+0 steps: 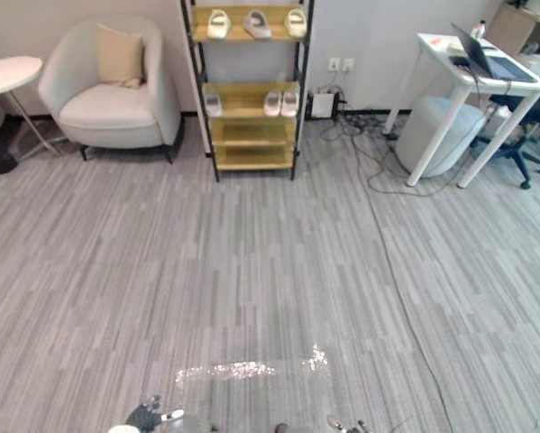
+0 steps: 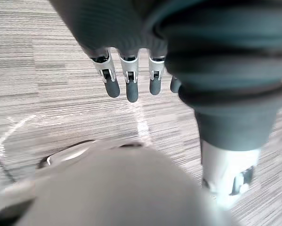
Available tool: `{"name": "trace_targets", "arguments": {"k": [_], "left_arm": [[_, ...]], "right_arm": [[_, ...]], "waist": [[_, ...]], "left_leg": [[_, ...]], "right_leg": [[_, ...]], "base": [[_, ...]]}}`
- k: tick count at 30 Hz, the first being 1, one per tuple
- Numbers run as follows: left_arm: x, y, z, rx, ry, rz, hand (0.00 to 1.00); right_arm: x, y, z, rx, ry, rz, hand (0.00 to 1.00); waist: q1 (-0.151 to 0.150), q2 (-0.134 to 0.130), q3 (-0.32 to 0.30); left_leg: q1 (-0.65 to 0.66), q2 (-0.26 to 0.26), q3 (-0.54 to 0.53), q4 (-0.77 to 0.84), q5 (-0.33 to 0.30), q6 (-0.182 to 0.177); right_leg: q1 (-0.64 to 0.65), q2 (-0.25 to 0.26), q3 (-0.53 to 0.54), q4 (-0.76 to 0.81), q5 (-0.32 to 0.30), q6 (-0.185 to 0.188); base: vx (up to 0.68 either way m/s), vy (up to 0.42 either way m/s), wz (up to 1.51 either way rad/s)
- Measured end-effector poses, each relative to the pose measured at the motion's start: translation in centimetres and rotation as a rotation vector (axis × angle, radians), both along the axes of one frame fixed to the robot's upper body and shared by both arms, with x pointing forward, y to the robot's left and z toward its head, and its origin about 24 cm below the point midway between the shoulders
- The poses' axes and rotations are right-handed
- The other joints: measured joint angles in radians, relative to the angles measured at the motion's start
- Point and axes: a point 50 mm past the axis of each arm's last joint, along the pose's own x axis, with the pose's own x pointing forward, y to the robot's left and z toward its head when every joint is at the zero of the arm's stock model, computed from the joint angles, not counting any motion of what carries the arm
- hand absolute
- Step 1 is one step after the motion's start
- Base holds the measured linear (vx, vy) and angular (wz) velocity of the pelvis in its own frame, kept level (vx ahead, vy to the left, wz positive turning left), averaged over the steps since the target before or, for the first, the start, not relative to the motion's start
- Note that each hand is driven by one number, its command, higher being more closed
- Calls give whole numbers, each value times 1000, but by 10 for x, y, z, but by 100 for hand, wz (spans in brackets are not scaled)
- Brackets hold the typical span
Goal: Organize the slippers on the shoe rack
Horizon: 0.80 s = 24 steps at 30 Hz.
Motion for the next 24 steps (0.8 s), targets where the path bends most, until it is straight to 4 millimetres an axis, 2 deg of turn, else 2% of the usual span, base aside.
{"name": "trace_targets", "arguments": {"k": [1,2,3,4,5,6,7,8,9,10,11,12,13,14,15,17,19,20,22,23,24], "left_arm": [[0,-1,0,1,-5,14,0],[0,-2,0,-4,-13,35,0],[1,-2,0,-8,-22,43,0],[1,-3,0,-8,-27,45,0],[1,-4,0,-9,-27,46,0],[0,-6,0,-14,-23,45,0],[-1,-9,-1,-16,-20,51,0],[-3,-7,-2,-12,-12,54,0],[-5,-3,-1,-2,-8,55,0],[-7,2,-1,10,0,56,0],[-7,3,-1,15,5,57,0],[-6,3,-1,15,9,55,0],[-5,3,-2,18,15,43,0],[-4,3,-1,21,17,34,0],[-3,2,-2,22,21,23,0],[3,-1,-1,19,11,2,0],[20,-8,2,2,-30,-8,0],[24,-14,2,-14,-41,-11,0],[31,-24,3,-34,-62,-35,0],[32,-29,3,-43,-68,-55,0],[30,-34,2,-55,-64,-57,0]], "right_arm": [[-2,-1,0,-4,4,-5,0],[0,-3,1,-7,1,-6,0],[5,-3,1,-9,-8,-3,0],[8,-3,2,-11,-15,2,0],[14,-4,2,-15,-26,8,0],[17,-6,3,-22,-32,15,0],[18,-8,4,-29,-34,18,0],[20,-7,4,-29,-36,24,0],[19,-5,4,-25,-33,26,0],[17,-1,2,-13,-27,24,0],[14,1,1,-12,-18,31,0],[16,0,2,-14,-24,38,0],[17,1,2,-10,-28,37,0],[16,2,2,-6,-26,27,0],[16,1,2,-5,-26,26,0],[17,-1,3,-8,-30,33,0],[24,-3,4,-11,-49,42,0],[25,-5,5,-15,-54,44,0],[29,-3,6,-13,-63,50,0],[28,0,5,-7,-59,61,0],[24,5,3,3,-46,72,0]], "waist": [[-1,6,0],[0,9,1],[3,9,2],[9,9,3],[12,11,2],[14,21,-1],[15,32,-1],[15,29,-5],[18,16,-18],[16,-6,-39],[17,-19,-49],[17,-20,-50],[16,-22,-51],[16,-25,-50],[16,-25,-49],[7,-17,-49],[-1,0,-40],[-5,8,-37],[-12,12,-34],[-15,-5,-39],[-19,-29,-38]], "left_leg": [[-19,-1,10,27,-28,15],[-41,-12,25,-15,-62,31],[-58,-32,25,-103,-68,33],[-60,-54,22,-191,-62,32],[-59,-82,9,-336,-29,19],[-49,-94,-19,-456,3,-5],[-46,-93,-42,-502,24,-4],[-56,-105,-48,-471,62,45],[-61,-127,-41,-441,51,61],[-64,-149,-25,-430,20,76],[-52,-167,-6,-439,2,88],[-28,-178,2,-461,-6,97],[25,-198,9,-503,-6,106],[73,-208,18,-522,-8,118],[147,-224,16,-561,-16,120],[235,-228,-1,-623,-16,120],[293,-204,-21,-654,-23,108],[308,-183,-28,-655,-33,92],[334,-150,-40,-657,-41,78],[356,-146,-47,-657,-61,48],[388,-152,-72,-656,-92,25]], "right_leg": [[13,-5,5,0,-7,-2],[17,-19,16,-1,-8,-6],[10,-33,31,-4,-8,-6],[5,-44,49,-9,-11,-1],[2,-57,67,-19,-17,9],[-5,-60,85,-22,-24,21],[-6,-54,100,-22,-34,35],[-6,-62,117,-10,-60,46],[-10,-85,123,15,-90,64],[-25,-110,128,61,-112,74],[-82,-126,131,183,-133,99],[-140,-130,133,314,-132,106],[-216,-137,149,520,-107,154],[-261,-141,152,654,-101,173],[-292,-155,117,759,-115,158],[-326,-163,25,776,-152,123],[-383,-130,-44,662,-176,83],[-404,-106,-56,589,-172,78],[-436,-69,-52,404,-96,70],[-440,-59,-46,238,40,60],[-442,-68,-30,200,199,38]], "base": [[121,22,-9],[123,42,-20],[134,67,-35],[175,149,-47],[189,172,-57],[269,260,-62],[307,282,-60],[349,302,-54],[388,280,-39],[422,224,-37],[416,204,-31],[417,197,-25],[400,201,-8],[507,210,-3],[454,144,-1],[434,56,9],[434,-34,27],[380,-90,30],[385,-136,23],[400,-184,26],[420,-219,27]]}}
